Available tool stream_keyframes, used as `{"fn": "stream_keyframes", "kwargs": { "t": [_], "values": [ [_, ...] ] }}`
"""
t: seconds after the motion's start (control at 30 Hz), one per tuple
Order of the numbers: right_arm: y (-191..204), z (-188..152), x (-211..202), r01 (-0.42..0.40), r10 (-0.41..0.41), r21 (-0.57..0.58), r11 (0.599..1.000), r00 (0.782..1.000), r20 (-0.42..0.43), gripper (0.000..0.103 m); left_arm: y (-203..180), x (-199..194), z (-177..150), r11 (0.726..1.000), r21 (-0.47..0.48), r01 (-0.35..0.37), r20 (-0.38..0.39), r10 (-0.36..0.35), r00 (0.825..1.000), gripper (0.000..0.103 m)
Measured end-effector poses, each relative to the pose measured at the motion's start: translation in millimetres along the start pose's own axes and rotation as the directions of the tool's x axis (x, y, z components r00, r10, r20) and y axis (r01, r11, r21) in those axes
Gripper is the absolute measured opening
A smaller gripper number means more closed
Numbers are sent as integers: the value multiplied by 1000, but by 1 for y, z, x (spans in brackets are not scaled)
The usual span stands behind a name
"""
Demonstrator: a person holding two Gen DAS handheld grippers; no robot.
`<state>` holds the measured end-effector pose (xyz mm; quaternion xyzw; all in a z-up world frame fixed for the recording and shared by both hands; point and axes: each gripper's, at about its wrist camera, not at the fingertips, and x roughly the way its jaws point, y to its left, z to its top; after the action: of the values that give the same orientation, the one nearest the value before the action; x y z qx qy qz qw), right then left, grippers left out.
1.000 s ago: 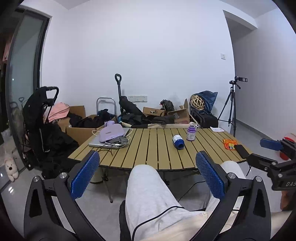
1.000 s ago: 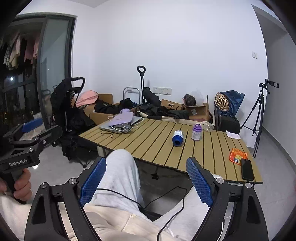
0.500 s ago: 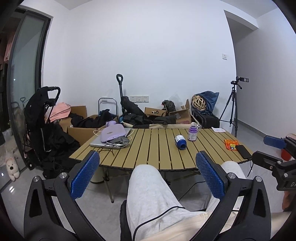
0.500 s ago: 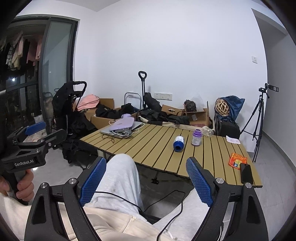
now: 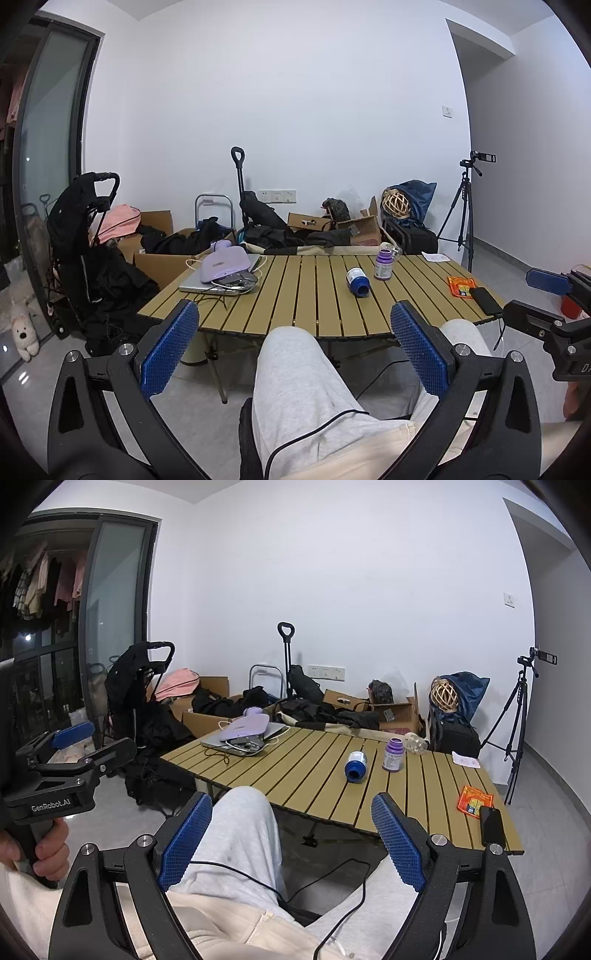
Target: Flip cup upright
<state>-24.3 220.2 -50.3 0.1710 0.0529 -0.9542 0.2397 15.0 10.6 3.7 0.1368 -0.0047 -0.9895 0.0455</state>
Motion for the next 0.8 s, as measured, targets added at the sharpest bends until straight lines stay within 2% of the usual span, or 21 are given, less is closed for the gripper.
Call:
{"fn": "stream_keyframes", "kwargs": {
  "t": [0.8],
  "values": [
    [-2,0,-1,0,0,4,1000,1000,12,92,-2,1,2,1000,7,17,8,-17,1000,103]
  ]
}}
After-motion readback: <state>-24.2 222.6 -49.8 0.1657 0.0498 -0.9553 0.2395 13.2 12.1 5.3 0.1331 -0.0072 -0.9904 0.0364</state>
